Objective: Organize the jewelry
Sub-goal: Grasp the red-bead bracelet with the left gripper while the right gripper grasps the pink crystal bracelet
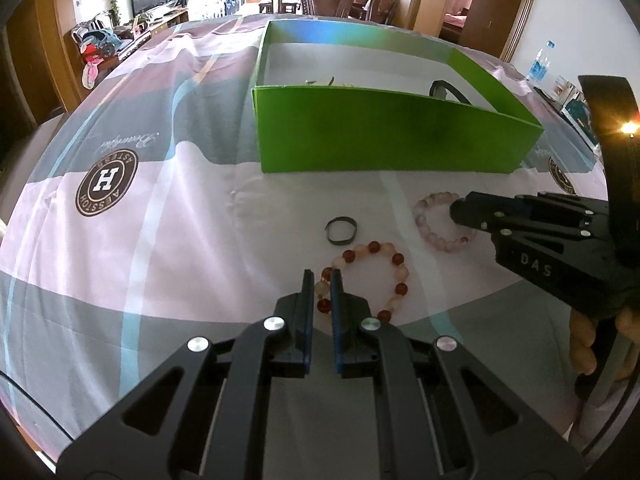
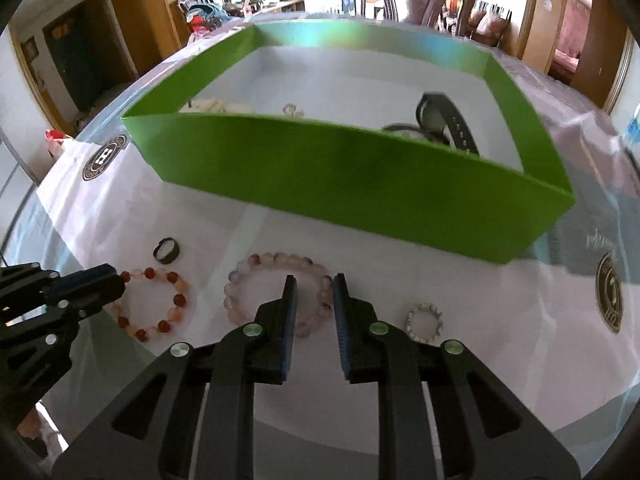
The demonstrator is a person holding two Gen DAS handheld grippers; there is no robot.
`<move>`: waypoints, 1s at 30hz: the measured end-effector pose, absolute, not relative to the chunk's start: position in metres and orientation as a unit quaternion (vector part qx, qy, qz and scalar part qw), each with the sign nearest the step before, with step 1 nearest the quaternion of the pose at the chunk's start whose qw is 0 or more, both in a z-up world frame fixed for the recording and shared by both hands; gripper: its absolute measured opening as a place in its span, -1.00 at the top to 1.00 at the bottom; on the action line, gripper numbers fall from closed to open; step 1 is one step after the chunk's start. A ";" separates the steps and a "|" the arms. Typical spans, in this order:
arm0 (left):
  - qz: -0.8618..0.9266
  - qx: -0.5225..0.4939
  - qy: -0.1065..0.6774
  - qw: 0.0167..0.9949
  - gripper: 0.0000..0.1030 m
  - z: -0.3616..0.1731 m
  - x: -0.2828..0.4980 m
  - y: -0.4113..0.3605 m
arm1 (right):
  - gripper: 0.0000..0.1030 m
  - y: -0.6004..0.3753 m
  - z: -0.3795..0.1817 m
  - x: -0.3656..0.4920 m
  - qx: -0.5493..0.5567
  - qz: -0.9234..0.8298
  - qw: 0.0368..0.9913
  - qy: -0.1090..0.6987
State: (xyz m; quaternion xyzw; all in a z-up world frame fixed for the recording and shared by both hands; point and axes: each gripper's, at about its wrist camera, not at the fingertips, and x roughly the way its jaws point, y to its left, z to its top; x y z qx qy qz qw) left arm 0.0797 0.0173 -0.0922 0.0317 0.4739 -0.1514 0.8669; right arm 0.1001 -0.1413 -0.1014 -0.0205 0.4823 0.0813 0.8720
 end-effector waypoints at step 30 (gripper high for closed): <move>-0.163 0.073 0.480 0.859 0.61 -0.100 0.081 -0.004 | 0.34 -0.157 -0.104 0.059 -0.033 0.067 0.875 0.478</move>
